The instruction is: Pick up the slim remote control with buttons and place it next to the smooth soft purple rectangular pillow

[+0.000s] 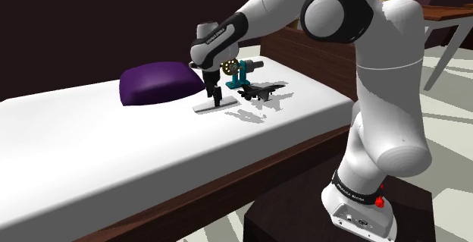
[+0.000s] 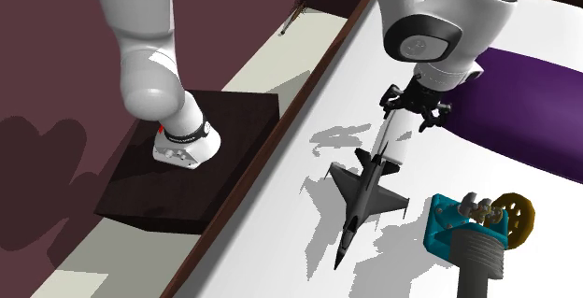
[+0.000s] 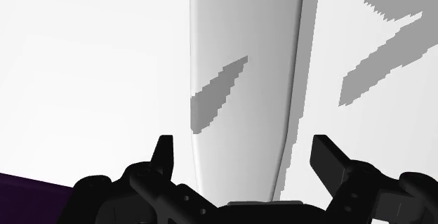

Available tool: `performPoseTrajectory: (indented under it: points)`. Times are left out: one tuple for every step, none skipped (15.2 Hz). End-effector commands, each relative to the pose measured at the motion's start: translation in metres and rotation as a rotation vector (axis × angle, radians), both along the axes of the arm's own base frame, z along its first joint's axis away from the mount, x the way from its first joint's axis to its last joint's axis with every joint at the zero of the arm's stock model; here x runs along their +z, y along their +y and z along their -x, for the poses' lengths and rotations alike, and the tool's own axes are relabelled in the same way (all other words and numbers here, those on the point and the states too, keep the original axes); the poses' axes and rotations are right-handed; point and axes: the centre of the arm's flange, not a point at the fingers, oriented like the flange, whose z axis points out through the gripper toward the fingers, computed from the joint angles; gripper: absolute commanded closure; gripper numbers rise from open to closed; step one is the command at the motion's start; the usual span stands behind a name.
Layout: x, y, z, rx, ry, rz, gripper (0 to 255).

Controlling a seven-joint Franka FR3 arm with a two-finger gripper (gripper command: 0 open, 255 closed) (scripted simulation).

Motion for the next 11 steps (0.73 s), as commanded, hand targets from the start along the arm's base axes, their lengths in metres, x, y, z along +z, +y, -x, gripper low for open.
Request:
performPoseTrajectory:
  points:
    - [0.02,0.0,0.0,0.0,0.0,0.0,0]
    - [0.033,0.0,0.0,0.0,0.0,0.0,0]
    - [0.044,0.0,0.0,0.0,0.0,0.0,0]
    - [0.044,0.0,0.0,0.0,0.0,0.0,0]
    - [0.044,0.0,0.0,0.0,0.0,0.0,0]
    - [0.044,0.0,0.0,0.0,0.0,0.0,0]
    - [0.044,0.0,0.0,0.0,0.0,0.0,0]
    - [0.044,0.0,0.0,0.0,0.0,0.0,0]
    - [0.044,0.0,0.0,0.0,0.0,0.0,0]
    - [0.044,0.0,0.0,0.0,0.0,0.0,0]
    - [0.044,0.0,0.0,0.0,0.0,0.0,0]
